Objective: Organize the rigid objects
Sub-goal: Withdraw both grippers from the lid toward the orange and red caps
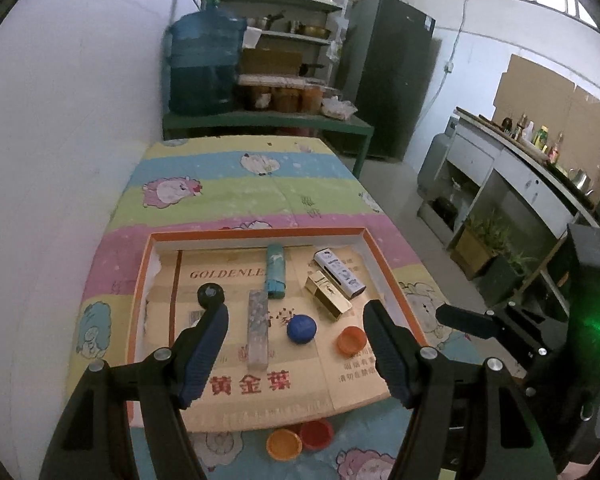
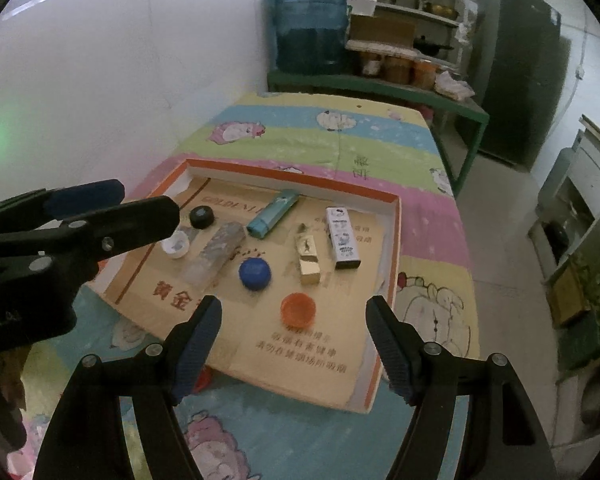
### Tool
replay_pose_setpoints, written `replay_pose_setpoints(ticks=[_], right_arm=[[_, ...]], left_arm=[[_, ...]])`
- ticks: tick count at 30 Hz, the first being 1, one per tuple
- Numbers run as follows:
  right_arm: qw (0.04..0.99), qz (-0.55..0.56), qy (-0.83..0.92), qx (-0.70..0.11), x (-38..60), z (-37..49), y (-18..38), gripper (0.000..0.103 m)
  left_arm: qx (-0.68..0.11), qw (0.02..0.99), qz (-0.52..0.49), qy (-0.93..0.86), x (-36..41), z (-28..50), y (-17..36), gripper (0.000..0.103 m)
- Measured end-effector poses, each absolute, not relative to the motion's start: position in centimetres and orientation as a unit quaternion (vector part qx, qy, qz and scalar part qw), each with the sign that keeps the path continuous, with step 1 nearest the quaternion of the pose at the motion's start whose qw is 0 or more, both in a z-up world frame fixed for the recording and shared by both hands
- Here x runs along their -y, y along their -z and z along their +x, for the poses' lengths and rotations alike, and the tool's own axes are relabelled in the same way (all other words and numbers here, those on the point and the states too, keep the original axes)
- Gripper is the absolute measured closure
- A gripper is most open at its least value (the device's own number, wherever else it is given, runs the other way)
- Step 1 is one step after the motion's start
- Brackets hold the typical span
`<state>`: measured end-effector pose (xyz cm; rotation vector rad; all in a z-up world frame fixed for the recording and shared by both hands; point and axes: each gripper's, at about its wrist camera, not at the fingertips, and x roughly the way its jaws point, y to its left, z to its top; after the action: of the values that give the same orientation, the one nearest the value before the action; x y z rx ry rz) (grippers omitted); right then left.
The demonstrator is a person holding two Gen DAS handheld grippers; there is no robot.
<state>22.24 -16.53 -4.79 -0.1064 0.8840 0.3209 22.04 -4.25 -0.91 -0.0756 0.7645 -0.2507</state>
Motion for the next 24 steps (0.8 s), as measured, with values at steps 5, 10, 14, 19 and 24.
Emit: replay_pose_setpoints(ticks=[5,10,14,19,24], right_arm=[[0.893,-0.052,-0.152,-0.421,16.0,20.4,4.6,0.027],[0.899,-0.051,-0.148,-0.410,15.6,18.3,4.0,0.027],[0.903,-0.053,-0.147,-0.400,15.4,16.4,3.4,0.027],[0.906,-0.053,-0.146,-0.393,15.3,14.2,2.9,0.027],[0.909,-0.057,-0.142,-0.388,15.0,12.2,3.1,0.027]], left_arm=[[-0.354,0.928,-0.033,0.114,4.1,19.7,0.0,0.035],[-0.342,0.932,-0.027,0.113,4.0,17.4,-0.9,0.035],[-0.333,0.936,-0.033,0.111,3.4,15.7,-1.4,0.035],[-0.324,0.938,-0.042,0.112,2.3,13.7,-1.8,0.035],[-0.322,0.939,-0.048,0.110,0.9,12.0,-1.3,0.035]])
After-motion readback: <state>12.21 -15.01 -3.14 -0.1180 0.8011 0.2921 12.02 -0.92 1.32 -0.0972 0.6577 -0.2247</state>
